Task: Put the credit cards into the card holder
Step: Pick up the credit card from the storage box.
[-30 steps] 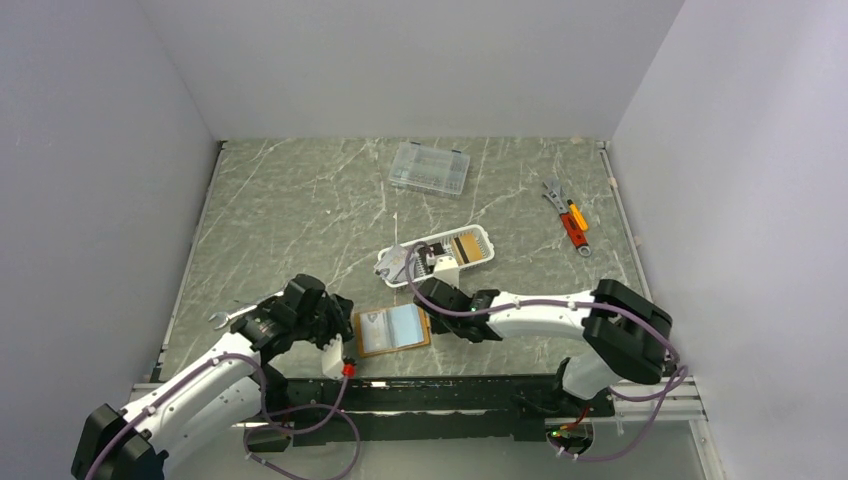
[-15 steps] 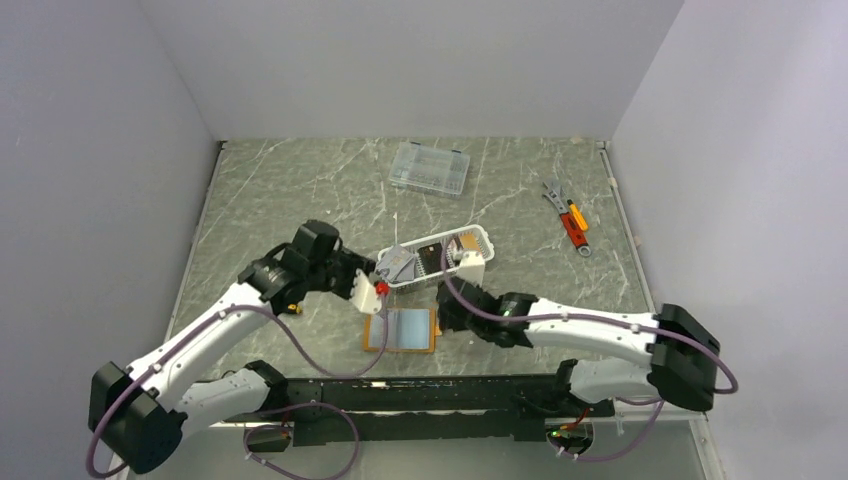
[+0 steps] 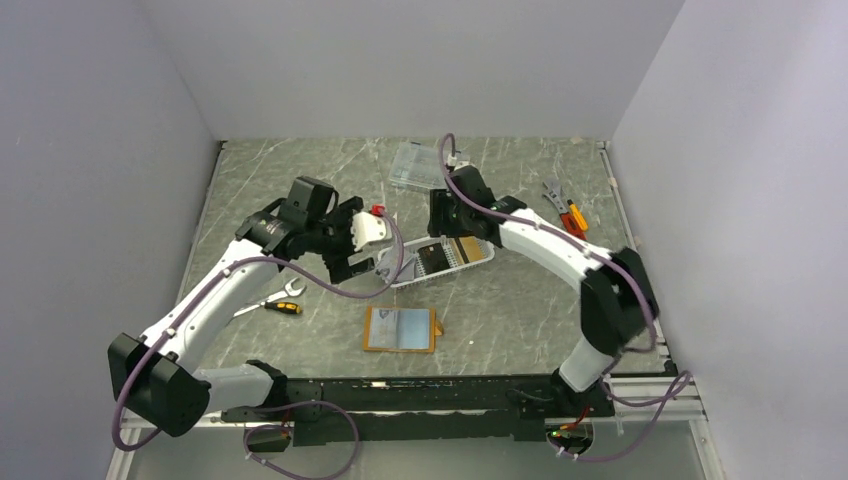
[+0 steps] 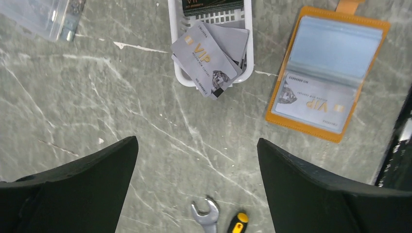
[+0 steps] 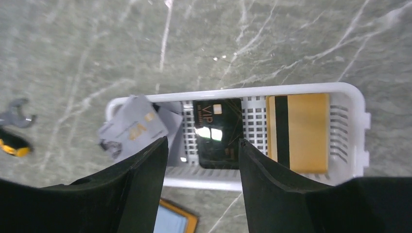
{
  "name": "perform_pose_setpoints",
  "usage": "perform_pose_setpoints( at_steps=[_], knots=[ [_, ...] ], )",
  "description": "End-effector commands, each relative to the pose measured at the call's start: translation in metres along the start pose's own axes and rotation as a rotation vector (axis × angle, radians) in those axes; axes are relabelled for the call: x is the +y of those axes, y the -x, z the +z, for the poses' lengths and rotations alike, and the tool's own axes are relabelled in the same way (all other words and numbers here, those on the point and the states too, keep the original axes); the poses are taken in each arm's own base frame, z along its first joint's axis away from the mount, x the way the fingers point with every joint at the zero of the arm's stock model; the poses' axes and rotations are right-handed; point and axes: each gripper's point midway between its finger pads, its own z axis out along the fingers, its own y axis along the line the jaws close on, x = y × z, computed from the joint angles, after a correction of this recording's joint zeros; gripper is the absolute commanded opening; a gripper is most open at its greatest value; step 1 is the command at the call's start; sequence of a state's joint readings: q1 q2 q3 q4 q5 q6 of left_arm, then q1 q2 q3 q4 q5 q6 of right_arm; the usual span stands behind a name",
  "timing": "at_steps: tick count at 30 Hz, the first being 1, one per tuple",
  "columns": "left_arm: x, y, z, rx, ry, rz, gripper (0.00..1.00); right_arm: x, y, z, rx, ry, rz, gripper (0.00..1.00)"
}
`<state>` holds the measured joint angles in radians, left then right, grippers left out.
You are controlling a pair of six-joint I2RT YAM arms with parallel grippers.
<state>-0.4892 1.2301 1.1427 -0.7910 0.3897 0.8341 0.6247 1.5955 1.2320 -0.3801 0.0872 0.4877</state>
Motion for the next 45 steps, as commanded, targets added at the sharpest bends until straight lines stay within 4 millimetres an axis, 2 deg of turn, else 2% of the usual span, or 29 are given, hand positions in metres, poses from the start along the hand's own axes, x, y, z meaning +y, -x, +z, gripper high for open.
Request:
perform_pose_setpoints(
  at_steps=[1, 5, 13, 20, 25, 28, 39, 45],
  knots=[
    [0.006, 0.027, -0.016, -0.098, 0.032, -0.146, 0.99, -0.001, -0.009, 0.025, 0.119, 0.069, -0.064, 0.57],
    [0.015, 0.041, -0.019, -0.126, 0.027, -0.180, 0.99, -0.011, -0.021, 0.047, 0.182, 0.060, -0.069, 0.60],
    [0.016, 0.054, -0.022, -0.163, 0.000, -0.195, 0.99, -0.019, -0.052, 0.057, 0.252, 0.071, -0.063, 0.70],
    [0.021, 0.056, -0.019, -0.171, 0.012, -0.238, 0.99, -0.026, -0.079, 0.072, 0.298, 0.072, -0.037, 0.70],
    [0.025, 0.057, -0.019, -0.167, 0.027, -0.235, 0.99, -0.031, -0.088, 0.081, 0.305, 0.062, -0.032, 0.66],
    [0.026, 0.059, -0.019, -0.176, 0.025, -0.238, 0.99, -0.035, -0.091, 0.086, 0.310, 0.051, -0.025, 0.59],
    [0.024, 0.057, -0.015, -0.176, 0.016, -0.251, 0.99, -0.057, -0.098, 0.082, 0.297, 0.018, 0.050, 0.19],
    [0.026, 0.057, -0.006, -0.180, 0.005, -0.259, 0.99, -0.065, -0.097, 0.074, 0.265, 0.045, 0.119, 0.05]
  ],
)
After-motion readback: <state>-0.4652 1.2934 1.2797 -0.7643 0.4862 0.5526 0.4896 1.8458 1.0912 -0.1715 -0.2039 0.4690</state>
